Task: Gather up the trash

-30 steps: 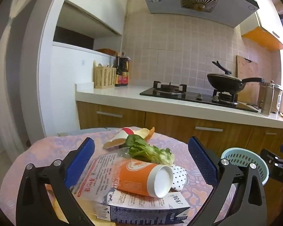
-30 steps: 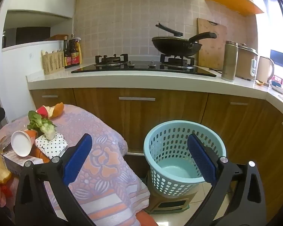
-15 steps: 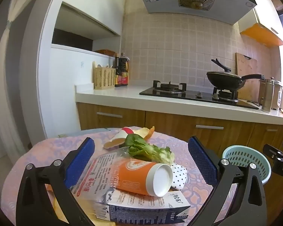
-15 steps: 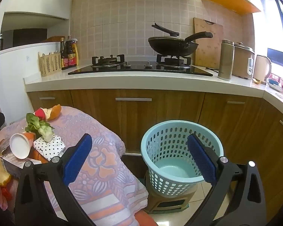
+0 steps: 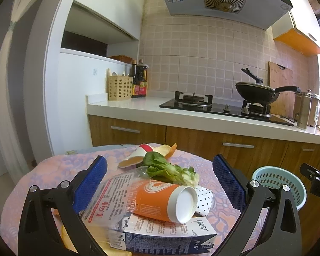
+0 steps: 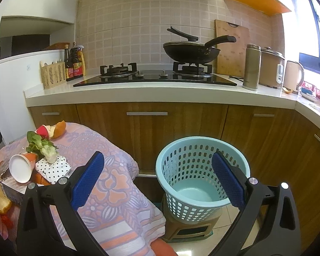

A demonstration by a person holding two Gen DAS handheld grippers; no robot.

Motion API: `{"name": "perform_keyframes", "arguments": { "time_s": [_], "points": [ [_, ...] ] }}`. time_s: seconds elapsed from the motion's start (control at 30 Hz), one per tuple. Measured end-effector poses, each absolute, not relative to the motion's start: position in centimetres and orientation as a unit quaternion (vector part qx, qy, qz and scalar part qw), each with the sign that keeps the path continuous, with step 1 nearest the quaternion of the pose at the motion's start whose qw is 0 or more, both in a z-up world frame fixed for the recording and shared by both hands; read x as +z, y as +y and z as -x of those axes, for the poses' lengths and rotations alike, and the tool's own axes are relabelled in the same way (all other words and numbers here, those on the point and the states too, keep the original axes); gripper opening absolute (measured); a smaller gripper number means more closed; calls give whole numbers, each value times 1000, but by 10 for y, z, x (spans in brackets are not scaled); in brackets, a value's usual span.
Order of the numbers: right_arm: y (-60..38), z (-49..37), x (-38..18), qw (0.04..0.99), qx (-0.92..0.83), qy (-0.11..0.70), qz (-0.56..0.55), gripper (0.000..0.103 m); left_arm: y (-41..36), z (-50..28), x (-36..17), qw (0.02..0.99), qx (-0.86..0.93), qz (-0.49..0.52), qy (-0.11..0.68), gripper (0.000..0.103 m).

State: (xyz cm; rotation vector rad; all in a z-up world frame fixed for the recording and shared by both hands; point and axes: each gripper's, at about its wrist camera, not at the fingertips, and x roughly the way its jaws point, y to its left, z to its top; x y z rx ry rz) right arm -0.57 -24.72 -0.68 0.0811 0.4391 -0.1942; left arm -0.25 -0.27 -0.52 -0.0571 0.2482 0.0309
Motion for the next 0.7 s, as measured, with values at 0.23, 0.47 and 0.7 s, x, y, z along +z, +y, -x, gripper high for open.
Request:
{"name": "perform_keyframes", "arguments": {
  "time_s": [0.23,0.47,0.7],
  "points": [
    [-247,6,-7,971,-97,217,-39,96,-2,3,-5,992,15,29,124,96],
    [-247,6,-6,970,-98,216,-42,96,-1,2,-4,992,15,28,124,96],
    [-247,6,-6,970,-97,217,-41,96,-1,2,-4,992,15,28,126,96]
  ]
}}
